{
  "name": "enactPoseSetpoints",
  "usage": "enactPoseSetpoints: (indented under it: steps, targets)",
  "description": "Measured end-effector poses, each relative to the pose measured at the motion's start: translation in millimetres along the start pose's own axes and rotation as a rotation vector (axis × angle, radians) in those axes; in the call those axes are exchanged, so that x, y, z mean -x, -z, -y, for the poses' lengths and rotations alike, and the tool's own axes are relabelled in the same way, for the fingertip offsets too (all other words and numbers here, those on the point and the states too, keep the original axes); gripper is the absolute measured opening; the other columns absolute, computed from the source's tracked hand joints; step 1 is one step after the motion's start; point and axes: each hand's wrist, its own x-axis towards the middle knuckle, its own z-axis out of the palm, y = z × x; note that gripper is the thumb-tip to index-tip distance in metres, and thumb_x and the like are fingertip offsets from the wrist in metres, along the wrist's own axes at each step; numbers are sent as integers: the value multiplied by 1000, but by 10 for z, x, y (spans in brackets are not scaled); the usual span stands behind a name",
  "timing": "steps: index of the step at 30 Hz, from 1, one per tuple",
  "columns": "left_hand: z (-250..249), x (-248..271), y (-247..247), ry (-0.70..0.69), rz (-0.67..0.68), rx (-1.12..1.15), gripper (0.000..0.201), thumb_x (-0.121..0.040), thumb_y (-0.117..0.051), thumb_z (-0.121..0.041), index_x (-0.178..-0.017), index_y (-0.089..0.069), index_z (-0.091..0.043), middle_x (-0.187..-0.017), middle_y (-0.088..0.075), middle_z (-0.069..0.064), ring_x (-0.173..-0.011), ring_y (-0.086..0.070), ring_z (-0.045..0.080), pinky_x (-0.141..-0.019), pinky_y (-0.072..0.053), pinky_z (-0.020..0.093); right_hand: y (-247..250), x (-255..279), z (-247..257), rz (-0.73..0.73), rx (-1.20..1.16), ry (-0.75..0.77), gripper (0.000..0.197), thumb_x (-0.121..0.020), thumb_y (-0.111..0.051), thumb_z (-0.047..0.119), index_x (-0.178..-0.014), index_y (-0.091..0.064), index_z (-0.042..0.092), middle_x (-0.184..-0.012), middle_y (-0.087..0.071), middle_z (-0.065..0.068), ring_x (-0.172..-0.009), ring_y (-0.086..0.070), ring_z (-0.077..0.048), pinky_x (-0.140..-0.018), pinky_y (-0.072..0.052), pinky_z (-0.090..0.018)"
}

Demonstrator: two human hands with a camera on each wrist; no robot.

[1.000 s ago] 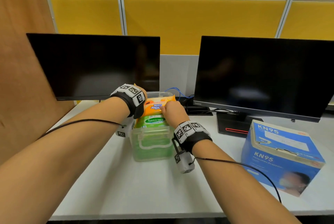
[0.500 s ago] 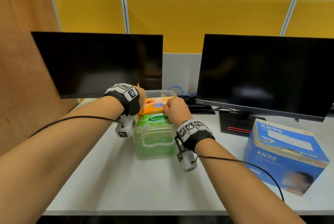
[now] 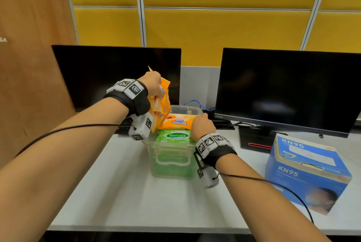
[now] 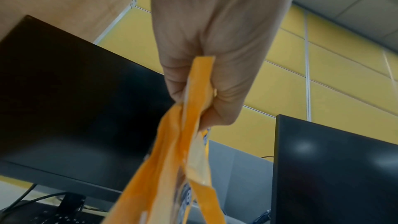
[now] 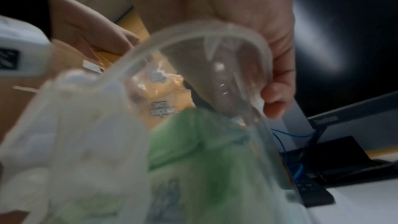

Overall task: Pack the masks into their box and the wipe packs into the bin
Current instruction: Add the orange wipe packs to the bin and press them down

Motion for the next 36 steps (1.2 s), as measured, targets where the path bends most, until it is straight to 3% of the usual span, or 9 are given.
enactPoseSetpoints:
  steps: [6, 9, 12, 15, 18, 22, 27, 30, 36]
  targets:
    - [-131, 48, 65, -144, -65, 144, 61, -82, -70, -21, -137, -48, -9, -132, -54, 13, -117, -54, 28, -85, -47, 31, 366, 232, -92, 221, 111, 107, 31, -96, -50, 15, -124, -54, 2, -125, -57, -15, -116, -57, -28, -91, -47, -33]
    - [-303, 91, 66, -253, -62, 179, 59, -82, -70, -19, -137, -50, -14, -134, -52, 9, -119, -53, 26, -81, -43, 25, 670, 176, -297, 211, -210, -15, 35, -88, -63, 26, -117, -54, 7, -112, -60, -13, -106, -63, -30, -90, -53, -38]
    - [-423, 149, 0, -361, -22, 193, 56, -83, -68, -17, -136, -51, -21, -133, -52, 8, -115, -55, 24, -77, -43, 23, 763, -53, -510, -65, -658, -38, 75, -83, -69, 18, -145, -29, 9, -138, -47, -13, -123, -50, -28, -95, -47, -35]
    - [-472, 176, -115, -421, 68, 152, 58, -81, -67, -14, -135, -50, -27, -132, -51, 5, -104, -56, 19, -73, -45, 22, 683, -184, -522, 85, -1061, 27, 95, -80, -65, 0, -153, -6, 19, -151, -32, -10, -133, -40, -27, -97, -43, -36]
    - [-476, 195, -190, -434, 145, 110, 60, -82, -65, -9, -136, -47, -30, -121, -51, 5, -77, -53, 10, -57, -49, 18, 593, -256, -483, 155, -1271, 48, 91, -83, -59, -1, -151, -8, 30, -136, -45, -11, -122, -49, -29, -97, -42, -40]
    - [-482, 285, -212, -416, 244, -10, 75, -82, -66, -7, -141, -28, -35, -103, -53, 4, -76, -55, 16, -57, -48, 23, 513, -306, -410, 208, -1080, 79, 75, -73, -74, 15, -136, -35, 27, -126, -58, -8, -112, -59, -24, -98, -48, -46]
    - [-396, 324, -445, -404, 253, -88, 113, -74, -77, -5, -148, 2, -36, -128, -52, 12, -98, -61, 24, -81, -55, 36, 368, -373, -423, 274, -1000, 69, 93, -56, -75, 19, -137, -31, 33, -130, -53, -6, -116, -56, -30, -99, -46, -52]
    - [-322, 321, -481, -388, 161, 108, 126, -70, -81, -8, -148, 13, -38, -116, -59, 10, -93, -65, 22, -82, -56, 36, 354, -385, -434, 260, -925, 112, 68, -65, -79, 20, -127, -51, 15, -120, -64, -7, -108, -63, -29, -96, -49, -52]
    - [132, 391, -537, 37, 214, 875, 56, -80, -74, -10, -128, -47, -15, -124, -59, 11, -117, -58, 27, -97, -50, 44, 304, -402, -522, 120, -1183, 100, 39, -86, -66, 11, -123, -54, 15, -118, -66, -11, -106, -65, -30, -93, -50, -55]
